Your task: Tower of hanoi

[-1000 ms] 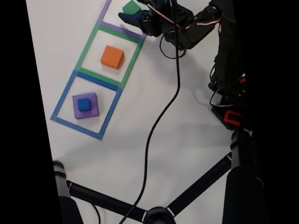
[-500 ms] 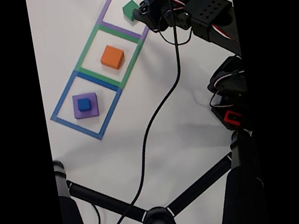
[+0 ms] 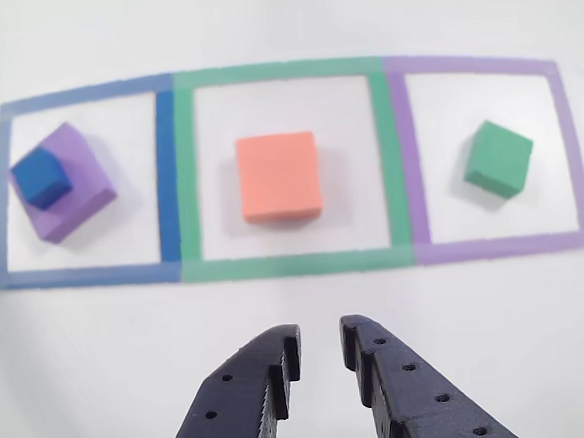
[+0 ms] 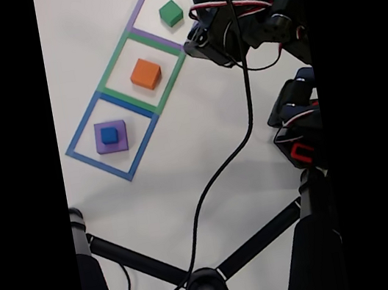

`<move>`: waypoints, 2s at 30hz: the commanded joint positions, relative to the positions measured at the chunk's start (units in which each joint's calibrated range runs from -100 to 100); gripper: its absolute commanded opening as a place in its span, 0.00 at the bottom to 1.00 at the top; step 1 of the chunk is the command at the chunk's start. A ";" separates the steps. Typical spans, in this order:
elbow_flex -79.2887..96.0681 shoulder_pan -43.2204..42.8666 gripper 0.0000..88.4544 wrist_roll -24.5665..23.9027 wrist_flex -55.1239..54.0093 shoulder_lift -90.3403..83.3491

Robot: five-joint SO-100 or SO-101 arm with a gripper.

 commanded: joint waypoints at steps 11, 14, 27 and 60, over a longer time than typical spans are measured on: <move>-7.88 -11.91 0.02 0.00 3.78 -2.22; -7.33 -13.66 0.08 0.00 2.89 -2.22; 30.83 -15.87 0.40 0.00 -43.65 -6.94; 49.10 -17.40 0.41 0.00 -123.94 42.82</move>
